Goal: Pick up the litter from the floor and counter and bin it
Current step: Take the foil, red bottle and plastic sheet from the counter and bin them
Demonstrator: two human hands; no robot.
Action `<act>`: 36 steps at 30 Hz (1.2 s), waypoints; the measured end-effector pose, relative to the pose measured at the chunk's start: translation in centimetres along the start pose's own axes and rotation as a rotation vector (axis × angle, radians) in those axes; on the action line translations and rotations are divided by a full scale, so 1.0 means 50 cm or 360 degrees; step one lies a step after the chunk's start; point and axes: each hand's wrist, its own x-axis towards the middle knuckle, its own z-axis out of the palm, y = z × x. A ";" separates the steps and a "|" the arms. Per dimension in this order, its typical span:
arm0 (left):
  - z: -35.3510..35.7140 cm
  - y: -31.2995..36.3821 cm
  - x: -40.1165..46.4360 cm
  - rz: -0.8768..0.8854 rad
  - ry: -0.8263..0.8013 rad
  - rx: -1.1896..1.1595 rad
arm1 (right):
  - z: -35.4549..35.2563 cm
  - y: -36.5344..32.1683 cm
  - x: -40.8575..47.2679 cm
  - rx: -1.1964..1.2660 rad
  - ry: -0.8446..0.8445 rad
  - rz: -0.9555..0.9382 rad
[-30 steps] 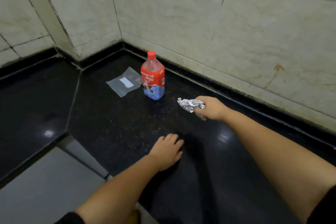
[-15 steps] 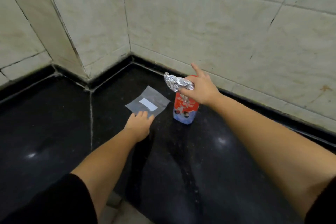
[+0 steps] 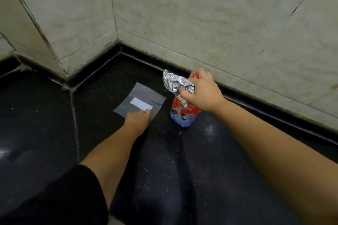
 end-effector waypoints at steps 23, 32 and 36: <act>-0.050 -0.018 -0.199 -0.0380 0.0341 -0.0179 | -0.032 -0.056 -0.112 0.0060 0.0038 -0.0153; 0.018 0.033 -0.576 -0.0973 0.0416 -0.0379 | -0.032 -0.182 -0.284 0.0385 -0.0130 -0.0726; 0.114 0.084 -0.800 -0.1369 0.0394 -0.0508 | 0.000 -0.244 -0.415 0.0431 -0.0327 -0.1057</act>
